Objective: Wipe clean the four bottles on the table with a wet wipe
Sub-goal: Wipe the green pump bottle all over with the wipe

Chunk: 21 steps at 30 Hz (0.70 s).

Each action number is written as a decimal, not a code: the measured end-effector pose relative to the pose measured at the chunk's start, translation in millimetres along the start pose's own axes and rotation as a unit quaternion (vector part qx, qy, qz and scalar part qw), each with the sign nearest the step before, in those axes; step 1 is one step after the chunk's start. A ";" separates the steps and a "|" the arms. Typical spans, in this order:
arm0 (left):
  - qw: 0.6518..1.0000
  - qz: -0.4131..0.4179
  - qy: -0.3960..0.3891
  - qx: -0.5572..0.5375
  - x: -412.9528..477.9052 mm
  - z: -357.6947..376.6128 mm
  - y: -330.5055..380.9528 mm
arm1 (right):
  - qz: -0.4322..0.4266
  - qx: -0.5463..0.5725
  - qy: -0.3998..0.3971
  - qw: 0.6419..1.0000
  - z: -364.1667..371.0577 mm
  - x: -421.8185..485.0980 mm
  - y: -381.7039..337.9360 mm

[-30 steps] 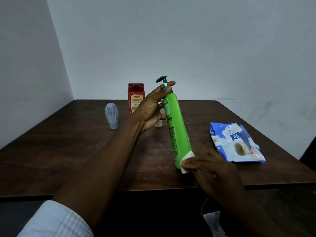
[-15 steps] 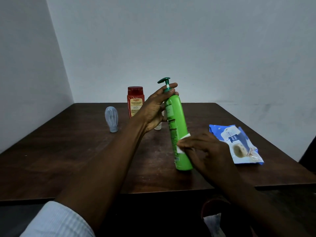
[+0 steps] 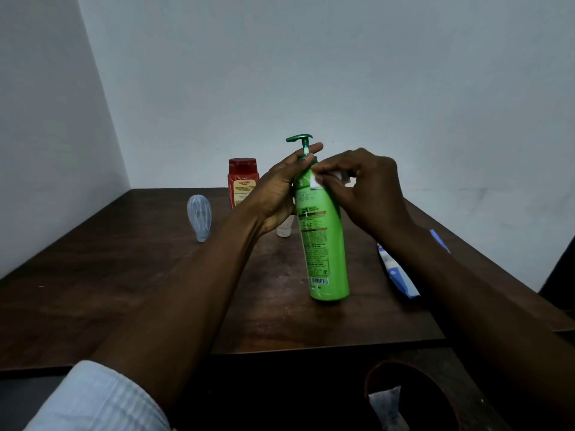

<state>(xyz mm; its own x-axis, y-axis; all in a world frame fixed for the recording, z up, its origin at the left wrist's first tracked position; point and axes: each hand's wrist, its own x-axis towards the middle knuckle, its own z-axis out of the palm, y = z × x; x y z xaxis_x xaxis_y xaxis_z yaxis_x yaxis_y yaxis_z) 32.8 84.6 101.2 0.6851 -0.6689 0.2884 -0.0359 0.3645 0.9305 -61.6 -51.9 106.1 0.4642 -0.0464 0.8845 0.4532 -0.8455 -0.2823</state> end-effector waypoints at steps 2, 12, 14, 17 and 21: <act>1.000 0.001 -0.007 -0.012 2.3 -3.3 -1.8 | 0.003 0.004 0.003 1.000 0.9 0.2 1.6; 0.999 0.002 0.005 -0.047 5.8 -17.7 -6.6 | -0.002 0.011 -0.055 0.998 2.3 -94.0 7.0; 0.999 0.002 0.008 -0.040 5.9 -18.0 -6.7 | 0.003 0.006 -0.071 0.997 -1.9 -117.9 6.1; 1.000 0.003 0.012 -0.016 7.7 -15.7 -6.1 | -0.004 0.000 -0.099 0.995 -9.3 -143.5 4.9; 1.000 0.004 0.013 -0.006 9.7 -10.5 -7.3 | 0.002 0.008 -0.110 0.994 -15.0 -155.3 4.0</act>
<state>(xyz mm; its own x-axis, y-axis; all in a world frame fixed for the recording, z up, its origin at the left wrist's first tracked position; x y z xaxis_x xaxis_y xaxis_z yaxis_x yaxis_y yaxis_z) 47.4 82.2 94.9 0.7028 -0.6492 0.2907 -0.0328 0.3787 0.9250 -143.3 -56.0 -26.9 0.6212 0.0690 0.7806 0.4617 -0.8371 -0.2934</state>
